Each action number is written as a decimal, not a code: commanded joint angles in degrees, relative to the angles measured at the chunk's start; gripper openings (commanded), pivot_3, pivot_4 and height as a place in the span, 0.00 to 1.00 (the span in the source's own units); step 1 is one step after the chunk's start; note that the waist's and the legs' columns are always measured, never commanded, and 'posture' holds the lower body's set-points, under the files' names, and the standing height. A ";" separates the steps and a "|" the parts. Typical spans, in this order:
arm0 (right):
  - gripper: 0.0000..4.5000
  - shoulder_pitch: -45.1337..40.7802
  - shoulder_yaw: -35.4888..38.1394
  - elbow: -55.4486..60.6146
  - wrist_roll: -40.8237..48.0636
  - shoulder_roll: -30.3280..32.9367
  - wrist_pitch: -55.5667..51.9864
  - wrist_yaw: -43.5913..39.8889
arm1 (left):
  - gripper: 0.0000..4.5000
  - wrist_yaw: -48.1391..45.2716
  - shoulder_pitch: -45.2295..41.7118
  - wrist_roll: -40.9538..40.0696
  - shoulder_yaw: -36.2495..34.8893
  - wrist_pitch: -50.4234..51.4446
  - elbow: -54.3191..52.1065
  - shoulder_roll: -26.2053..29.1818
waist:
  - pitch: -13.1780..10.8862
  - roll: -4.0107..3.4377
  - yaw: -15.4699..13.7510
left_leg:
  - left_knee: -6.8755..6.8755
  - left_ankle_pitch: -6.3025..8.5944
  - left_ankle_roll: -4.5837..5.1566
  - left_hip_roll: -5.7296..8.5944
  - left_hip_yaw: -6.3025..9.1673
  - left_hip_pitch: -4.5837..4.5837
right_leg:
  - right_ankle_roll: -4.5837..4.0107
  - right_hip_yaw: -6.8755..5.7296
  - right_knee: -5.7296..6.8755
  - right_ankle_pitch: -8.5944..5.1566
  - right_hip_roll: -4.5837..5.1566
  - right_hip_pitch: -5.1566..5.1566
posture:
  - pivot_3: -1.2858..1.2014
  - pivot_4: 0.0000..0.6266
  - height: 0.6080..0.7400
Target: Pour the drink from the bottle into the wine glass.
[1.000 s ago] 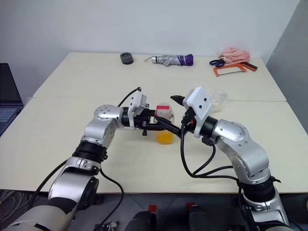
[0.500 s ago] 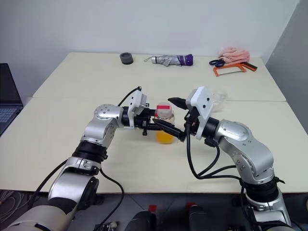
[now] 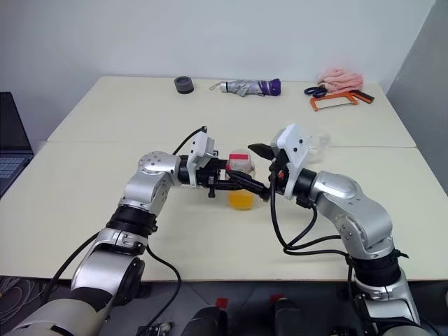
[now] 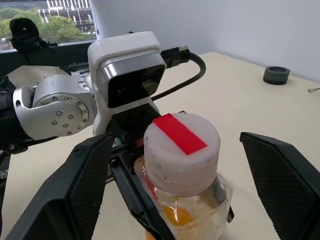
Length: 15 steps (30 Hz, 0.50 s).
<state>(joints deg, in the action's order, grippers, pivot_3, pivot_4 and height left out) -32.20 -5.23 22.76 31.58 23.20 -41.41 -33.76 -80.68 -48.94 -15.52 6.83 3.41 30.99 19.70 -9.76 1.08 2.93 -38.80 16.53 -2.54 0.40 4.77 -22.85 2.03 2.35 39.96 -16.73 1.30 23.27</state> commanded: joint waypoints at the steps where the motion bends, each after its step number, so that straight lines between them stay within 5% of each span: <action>1: 0.95 -1.80 0.29 0.05 -0.30 -0.90 1.93 -0.30 | 0.39 -0.17 -0.24 -0.93 -0.37 -0.87 -2.67 -0.17 | 0.00 0.00 0.02 | 0.00 0.00 0.00 0.00 0.00 0.00 | 0.00 0.00 0.00 0.00 0.00 0.00 | 0.52 0.24 1.00; 6: 0.91 -2.28 -0.33 -0.71 -1.22 -1.82 2.71 -0.48 | 0.39 0.01 0.10 -0.92 -0.36 -0.75 -3.05 -0.04 | 0.00 0.00 0.09 | 0.00 0.00 0.00 0.00 0.01 0.00 | 0.00 0.00 0.00 0.00 0.00 0.00 | 0.52 0.24 1.00; 9: 0.75 -2.28 -0.50 -0.63 -1.57 -1.92 2.99 -0.80 | 0.39 0.11 0.25 -0.94 -0.38 -0.65 -3.24 -0.01 | 0.00 0.00 0.11 | 0.00 0.00 0.00 -0.01 0.01 0.00 | 0.00 0.00 0.00 0.00 0.01 0.00 | 0.52 0.24 1.00; 13: 0.42 -1.95 -1.24 -0.13 -2.46 -1.41 3.71 -1.56 | 0.39 0.22 0.44 -0.98 -0.39 -0.58 -3.38 -0.08 | 0.00 0.00 0.11 | 0.00 0.00 0.00 -0.01 0.01 0.00 | 0.00 0.00 0.00 0.00 0.01 0.00 | 0.52 0.24 1.00; 15: 0.39 -1.58 -2.13 0.32 -3.57 -0.76 4.43 -2.22 | 0.39 0.27 0.45 -0.99 -0.40 -0.59 -3.32 -0.13 | 0.00 0.00 0.11 | 0.00 0.00 0.00 0.00 0.01 0.00 | 0.00 0.00 0.00 0.00 0.01 0.00 | 0.52 0.24 1.00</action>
<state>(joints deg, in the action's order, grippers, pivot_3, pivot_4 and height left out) -33.10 -6.62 21.12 28.92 21.82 -38.46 -35.04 -80.50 -47.89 -15.49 6.88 3.35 30.67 19.76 -9.76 1.08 3.05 -38.80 16.53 -2.54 0.39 4.78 -22.85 2.03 2.34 39.96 -16.73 1.31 23.27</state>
